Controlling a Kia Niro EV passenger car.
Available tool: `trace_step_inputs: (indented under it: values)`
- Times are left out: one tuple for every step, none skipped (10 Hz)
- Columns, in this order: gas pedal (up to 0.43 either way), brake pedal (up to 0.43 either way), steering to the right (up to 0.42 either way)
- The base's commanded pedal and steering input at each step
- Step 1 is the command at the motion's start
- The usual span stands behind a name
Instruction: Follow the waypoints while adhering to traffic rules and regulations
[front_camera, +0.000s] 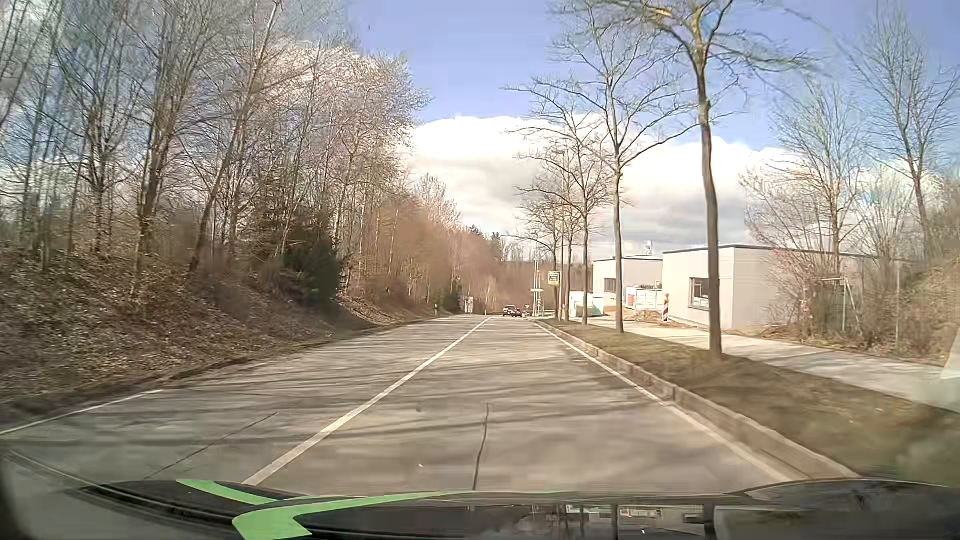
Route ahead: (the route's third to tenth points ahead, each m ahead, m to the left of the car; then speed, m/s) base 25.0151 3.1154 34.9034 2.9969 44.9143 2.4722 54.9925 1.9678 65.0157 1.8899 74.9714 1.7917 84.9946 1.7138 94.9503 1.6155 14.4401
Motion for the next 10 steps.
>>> trace_step_inputs:
  values:
    - [0.087, 0.0, 0.01]
    - [0.087, 0.0, 0.009]
    - [0.087, 0.0, 0.009]
    - [0.087, 0.0, 0.007]
    - [0.079, 0.0, 0.006]
    - [0.079, 0.0, 0.006]
    - [0.079, 0.0, 0.005]
    - [0.067, 0.0, 0.003]
    - [0.067, 0.0, 0.0]
    - [0.067, 0.0, 0.0]
